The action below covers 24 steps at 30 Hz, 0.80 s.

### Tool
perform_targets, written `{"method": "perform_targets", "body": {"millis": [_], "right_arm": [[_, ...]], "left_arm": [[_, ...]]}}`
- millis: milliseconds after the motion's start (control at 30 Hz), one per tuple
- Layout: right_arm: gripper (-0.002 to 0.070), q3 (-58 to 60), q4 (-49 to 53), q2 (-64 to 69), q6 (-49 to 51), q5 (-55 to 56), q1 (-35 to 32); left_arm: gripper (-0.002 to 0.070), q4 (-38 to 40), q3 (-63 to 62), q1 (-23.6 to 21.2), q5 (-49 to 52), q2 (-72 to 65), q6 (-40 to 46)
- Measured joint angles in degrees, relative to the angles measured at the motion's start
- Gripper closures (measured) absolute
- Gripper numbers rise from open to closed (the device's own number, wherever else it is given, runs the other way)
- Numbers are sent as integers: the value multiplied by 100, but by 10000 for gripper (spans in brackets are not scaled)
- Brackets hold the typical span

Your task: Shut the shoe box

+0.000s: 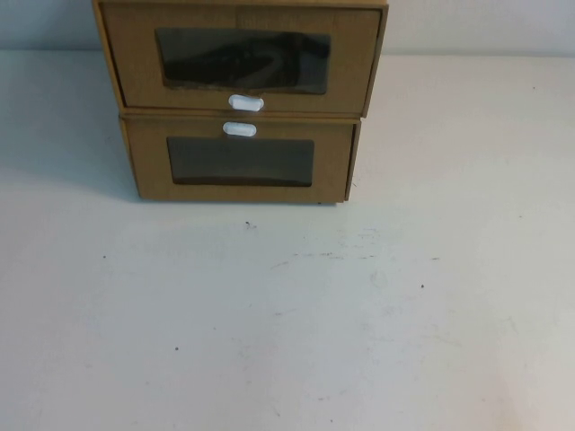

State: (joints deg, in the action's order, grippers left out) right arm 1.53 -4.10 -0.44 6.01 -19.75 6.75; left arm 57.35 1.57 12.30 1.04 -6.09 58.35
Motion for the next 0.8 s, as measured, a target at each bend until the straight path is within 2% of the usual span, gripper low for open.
{"method": "perform_targets", "body": {"millis": [67,100,233,267,333,500,800], "right_arm": [[687,0,0,0,0,0,0],[687,0,0,0,0,0,0],[687,0,0,0,0,0,0],[687,0,0,0,0,0,0],[687,0,0,0,0,-10,0],[687,0,0,-13,0,-10,0],[687,0,0,-13,0,-10,0]], "left_arm": [[680,-535,0,-58,-104,0,-298],[680,-1098,0,-128,-104,30,-784],[680,-4029,0,-760,406,438,-3853],[680,-4616,0,-906,655,556,-4513],[680,-5251,0,-1087,1063,646,-5185],[680,-5735,0,-1183,1833,656,-5613],[680,-5735,0,-1187,1956,669,-5666]]}}
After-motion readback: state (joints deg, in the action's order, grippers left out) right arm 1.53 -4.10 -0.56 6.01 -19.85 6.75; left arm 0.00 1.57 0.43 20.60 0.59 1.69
